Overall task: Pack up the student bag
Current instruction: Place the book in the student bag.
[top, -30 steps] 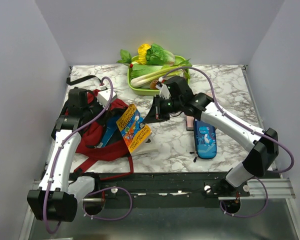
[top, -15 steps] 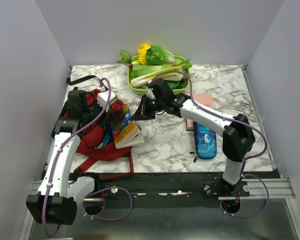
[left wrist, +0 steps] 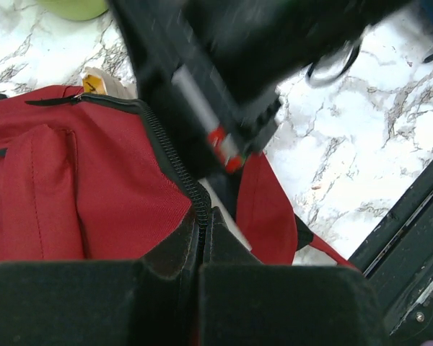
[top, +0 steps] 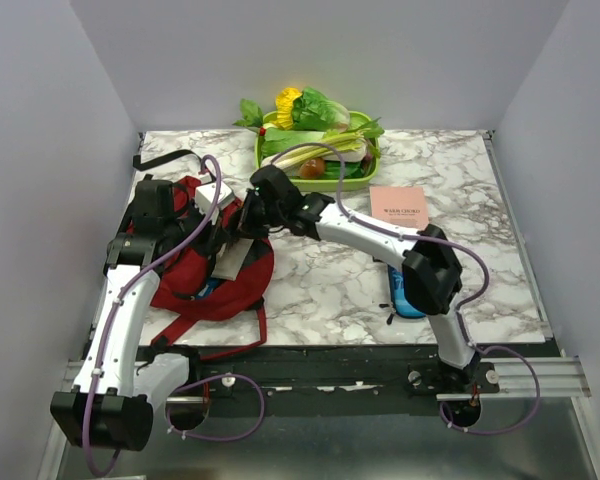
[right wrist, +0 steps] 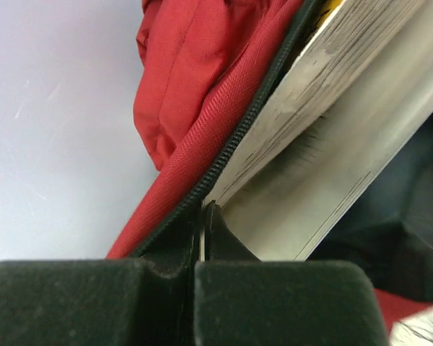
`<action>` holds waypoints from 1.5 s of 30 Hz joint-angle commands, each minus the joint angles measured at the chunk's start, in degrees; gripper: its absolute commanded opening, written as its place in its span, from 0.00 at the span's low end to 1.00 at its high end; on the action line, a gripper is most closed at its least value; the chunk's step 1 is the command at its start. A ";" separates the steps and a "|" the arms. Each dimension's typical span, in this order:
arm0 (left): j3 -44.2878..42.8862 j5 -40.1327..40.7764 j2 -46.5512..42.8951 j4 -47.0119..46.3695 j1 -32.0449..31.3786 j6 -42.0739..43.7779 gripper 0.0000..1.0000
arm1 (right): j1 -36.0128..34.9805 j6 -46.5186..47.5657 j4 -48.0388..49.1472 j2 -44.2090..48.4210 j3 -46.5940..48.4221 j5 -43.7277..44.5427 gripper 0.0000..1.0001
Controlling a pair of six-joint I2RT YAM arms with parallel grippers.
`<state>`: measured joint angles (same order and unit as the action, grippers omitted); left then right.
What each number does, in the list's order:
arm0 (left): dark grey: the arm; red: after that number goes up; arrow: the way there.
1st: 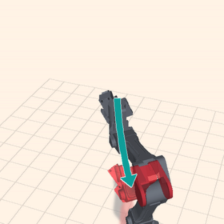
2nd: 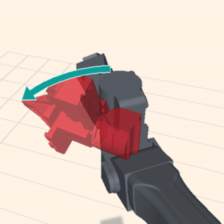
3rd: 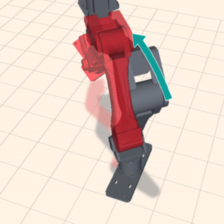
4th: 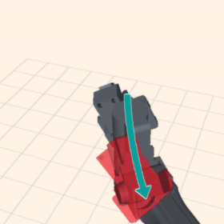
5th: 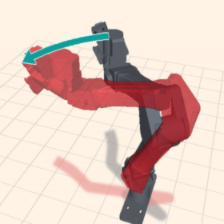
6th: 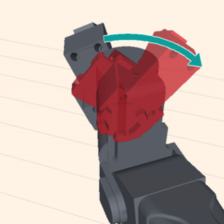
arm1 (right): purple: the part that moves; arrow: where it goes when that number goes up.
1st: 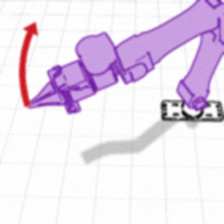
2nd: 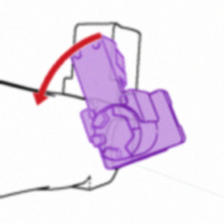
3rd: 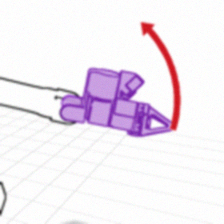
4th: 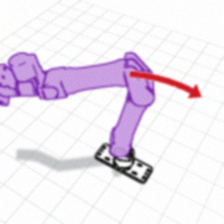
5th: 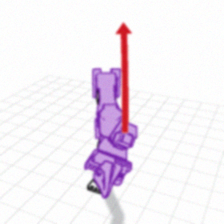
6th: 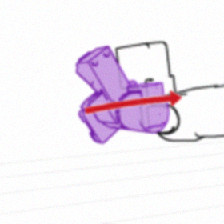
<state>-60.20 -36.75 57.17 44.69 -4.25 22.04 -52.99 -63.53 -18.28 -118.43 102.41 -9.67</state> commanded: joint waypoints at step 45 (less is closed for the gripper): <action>-4.31 -4.56 -2.32 6.20 -0.58 2.83 0.00 | 19.49 19.58 -22.18 10.24 -7.06 15.28 1.00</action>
<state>-64.05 -37.12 56.51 51.18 -4.36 24.18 -40.07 -50.76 -26.39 -111.00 93.69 -6.70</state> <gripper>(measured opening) 0.024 0.997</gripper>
